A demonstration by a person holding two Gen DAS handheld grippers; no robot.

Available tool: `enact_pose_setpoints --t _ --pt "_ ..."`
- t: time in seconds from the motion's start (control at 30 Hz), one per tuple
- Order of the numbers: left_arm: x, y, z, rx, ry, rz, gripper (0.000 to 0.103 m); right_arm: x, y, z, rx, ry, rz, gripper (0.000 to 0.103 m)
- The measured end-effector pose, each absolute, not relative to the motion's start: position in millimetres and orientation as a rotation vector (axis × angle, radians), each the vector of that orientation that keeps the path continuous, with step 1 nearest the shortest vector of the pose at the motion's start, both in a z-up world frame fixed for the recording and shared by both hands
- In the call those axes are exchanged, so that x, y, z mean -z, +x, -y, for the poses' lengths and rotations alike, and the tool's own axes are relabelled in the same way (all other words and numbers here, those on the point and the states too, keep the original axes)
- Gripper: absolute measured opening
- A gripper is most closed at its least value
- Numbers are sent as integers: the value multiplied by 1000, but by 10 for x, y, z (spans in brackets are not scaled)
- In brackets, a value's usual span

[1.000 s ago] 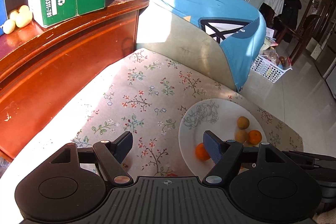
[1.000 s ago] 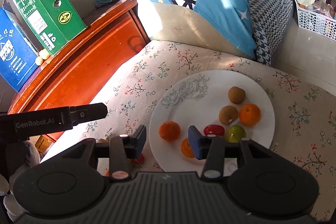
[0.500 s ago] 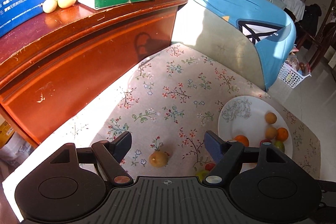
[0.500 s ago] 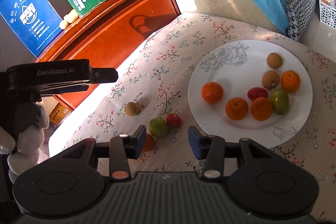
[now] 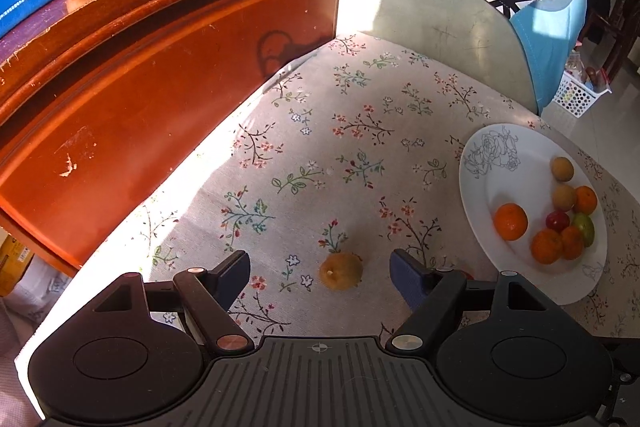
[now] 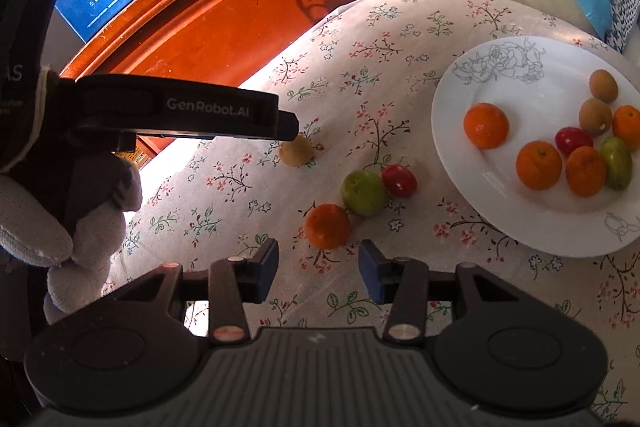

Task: Organize fruits
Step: 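Grasp a yellow-brown fruit with the left gripper while the right gripper grasps a tangerine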

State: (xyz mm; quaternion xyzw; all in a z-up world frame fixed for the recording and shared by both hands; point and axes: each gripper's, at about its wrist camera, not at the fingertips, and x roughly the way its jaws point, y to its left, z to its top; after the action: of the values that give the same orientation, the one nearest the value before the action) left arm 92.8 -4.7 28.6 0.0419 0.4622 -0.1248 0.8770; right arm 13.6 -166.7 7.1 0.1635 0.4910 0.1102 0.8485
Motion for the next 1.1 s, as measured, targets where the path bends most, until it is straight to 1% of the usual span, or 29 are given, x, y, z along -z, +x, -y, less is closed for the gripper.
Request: enact_pose_setpoints --t 0.37,0.47,0.57,0.63,0.73,0.77,0.8,0.87,0.93,1.1 --pt "-134 1008 76 318 146 -989 77 70 261 1550 -192 313 -1040 45" --pt "-80 1006 63 333 157 -999 76 69 274 1523 -196 304 -1034 43" --pt "-35 1004 60 341 157 -1003 74 74 280 1509 -190 292 -1026 39" --pt "-20 999 65 350 161 -997 74 79 277 1512 -186 284 -1022 32" --pt "-9 992 92 359 178 -979 73 87 275 1537 -179 289 -1020 29" --pt "-6 991 99 360 181 -975 72 87 271 1545 -180 292 -1019 29" --pt "-1 995 107 366 183 -973 68 85 264 1545 -181 290 -1018 28" --pt "16 998 119 370 185 -974 67 84 258 1542 -183 285 -1018 28" --pt "49 1004 127 361 196 -978 61 81 250 1548 -185 288 -1020 28" --pt "113 1018 121 366 193 -993 53 80 241 1583 -185 300 -1028 28"
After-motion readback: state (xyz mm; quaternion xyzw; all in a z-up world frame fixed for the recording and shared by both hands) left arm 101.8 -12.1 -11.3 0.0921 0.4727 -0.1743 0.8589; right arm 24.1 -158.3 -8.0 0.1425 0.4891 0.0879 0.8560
